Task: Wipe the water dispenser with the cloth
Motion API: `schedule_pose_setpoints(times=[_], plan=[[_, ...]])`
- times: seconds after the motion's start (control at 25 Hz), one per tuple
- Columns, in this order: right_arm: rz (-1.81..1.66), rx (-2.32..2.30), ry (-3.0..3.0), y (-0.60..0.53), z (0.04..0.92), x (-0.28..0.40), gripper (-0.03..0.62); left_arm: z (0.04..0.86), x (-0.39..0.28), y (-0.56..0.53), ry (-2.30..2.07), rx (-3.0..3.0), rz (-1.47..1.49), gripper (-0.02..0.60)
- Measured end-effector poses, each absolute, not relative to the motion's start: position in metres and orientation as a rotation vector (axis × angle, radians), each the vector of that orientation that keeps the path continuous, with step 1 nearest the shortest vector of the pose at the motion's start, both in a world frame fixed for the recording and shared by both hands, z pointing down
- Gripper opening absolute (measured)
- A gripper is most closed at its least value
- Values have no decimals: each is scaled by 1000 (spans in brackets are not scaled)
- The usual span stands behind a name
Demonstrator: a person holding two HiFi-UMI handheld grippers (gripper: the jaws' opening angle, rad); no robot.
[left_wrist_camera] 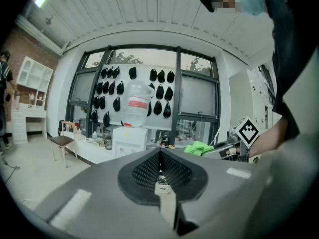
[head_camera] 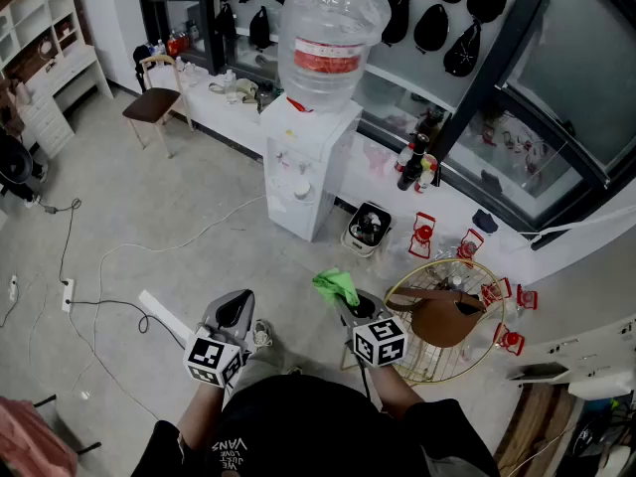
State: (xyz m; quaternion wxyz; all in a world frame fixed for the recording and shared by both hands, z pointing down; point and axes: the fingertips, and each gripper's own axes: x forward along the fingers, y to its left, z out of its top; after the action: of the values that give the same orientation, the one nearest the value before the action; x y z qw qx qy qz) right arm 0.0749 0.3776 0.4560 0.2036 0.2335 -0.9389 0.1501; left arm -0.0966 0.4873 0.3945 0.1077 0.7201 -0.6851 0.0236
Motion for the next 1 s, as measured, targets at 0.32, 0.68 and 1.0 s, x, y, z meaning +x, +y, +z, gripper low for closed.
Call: schedule_pose_setpoints(times=[0.32, 0.68, 1.0], plan=[[412, 733, -2646, 373, 446, 86, 89, 396, -89, 488, -1996, 2156, 72, 1], [488, 809, -2666, 351, 444, 95, 94, 393, -79, 460, -1950, 2219, 106, 2], [499, 868, -2669, 308, 446, 83, 94, 406, -93, 408, -1868, 2257, 148, 2]])
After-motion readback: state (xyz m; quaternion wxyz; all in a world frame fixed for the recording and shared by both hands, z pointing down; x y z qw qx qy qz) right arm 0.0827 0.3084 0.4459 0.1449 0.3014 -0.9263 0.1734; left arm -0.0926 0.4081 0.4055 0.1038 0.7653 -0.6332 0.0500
